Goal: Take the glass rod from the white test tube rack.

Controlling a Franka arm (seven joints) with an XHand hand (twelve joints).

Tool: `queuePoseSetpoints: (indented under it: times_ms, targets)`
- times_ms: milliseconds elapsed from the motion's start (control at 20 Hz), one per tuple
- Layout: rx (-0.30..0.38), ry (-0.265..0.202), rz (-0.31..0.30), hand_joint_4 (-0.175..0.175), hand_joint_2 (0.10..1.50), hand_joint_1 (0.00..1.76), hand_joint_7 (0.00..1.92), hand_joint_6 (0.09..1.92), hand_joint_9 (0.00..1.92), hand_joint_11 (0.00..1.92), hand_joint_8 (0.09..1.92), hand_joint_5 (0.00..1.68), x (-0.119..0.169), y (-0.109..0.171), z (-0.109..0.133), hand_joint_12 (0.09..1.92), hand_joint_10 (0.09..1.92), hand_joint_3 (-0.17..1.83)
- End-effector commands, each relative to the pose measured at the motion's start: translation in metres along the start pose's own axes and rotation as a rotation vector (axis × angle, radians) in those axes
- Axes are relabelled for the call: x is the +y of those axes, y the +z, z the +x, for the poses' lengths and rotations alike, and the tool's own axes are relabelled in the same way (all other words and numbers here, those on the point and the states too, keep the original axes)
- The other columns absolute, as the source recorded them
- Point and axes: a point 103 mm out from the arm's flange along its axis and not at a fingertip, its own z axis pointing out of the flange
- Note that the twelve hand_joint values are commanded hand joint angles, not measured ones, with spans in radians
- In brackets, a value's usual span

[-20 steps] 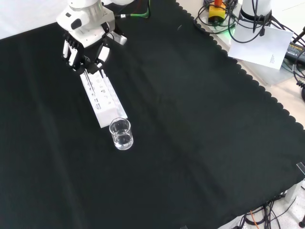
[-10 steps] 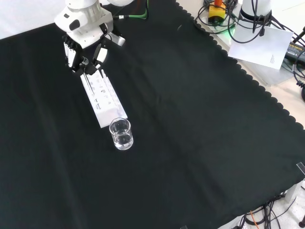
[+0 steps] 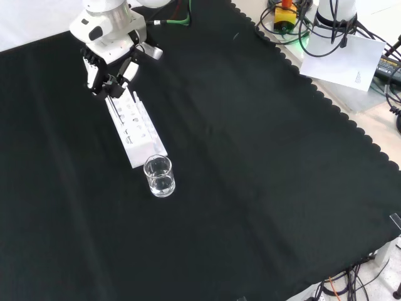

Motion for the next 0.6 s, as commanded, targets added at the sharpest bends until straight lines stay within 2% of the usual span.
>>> queuePoseSetpoints:
  times_ms: [50,200,300,400,600]
  targets:
    - [-0.004,-0.022,-0.08,-0.175,1.1,1.19,1.45,0.84,1.64,1.5,0.82,1.09,-0.002,-0.006,0.003,0.63,0.73,-0.07]
    - [-0.01,-0.063,-0.17,-0.175,1.06,1.21,1.57,0.5,1.75,1.53,0.76,1.3,-0.009,-0.017,0.011,0.54,0.64,-0.16]
    - [-0.008,-0.073,-0.201,-0.175,1.08,1.28,1.38,0.29,1.79,1.53,0.81,1.3,-0.015,-0.027,0.014,0.51,0.59,-0.17]
    - [-0.009,-0.076,-0.203,-0.175,1.09,1.3,1.29,0.22,1.8,1.53,0.86,1.28,-0.018,-0.036,0.017,0.5,0.57,-0.17]
    - [-0.004,-0.078,-0.202,-0.175,1.1,1.31,1.24,0.19,1.81,1.54,0.89,1.28,-0.024,-0.056,0.022,0.5,0.56,-0.17]
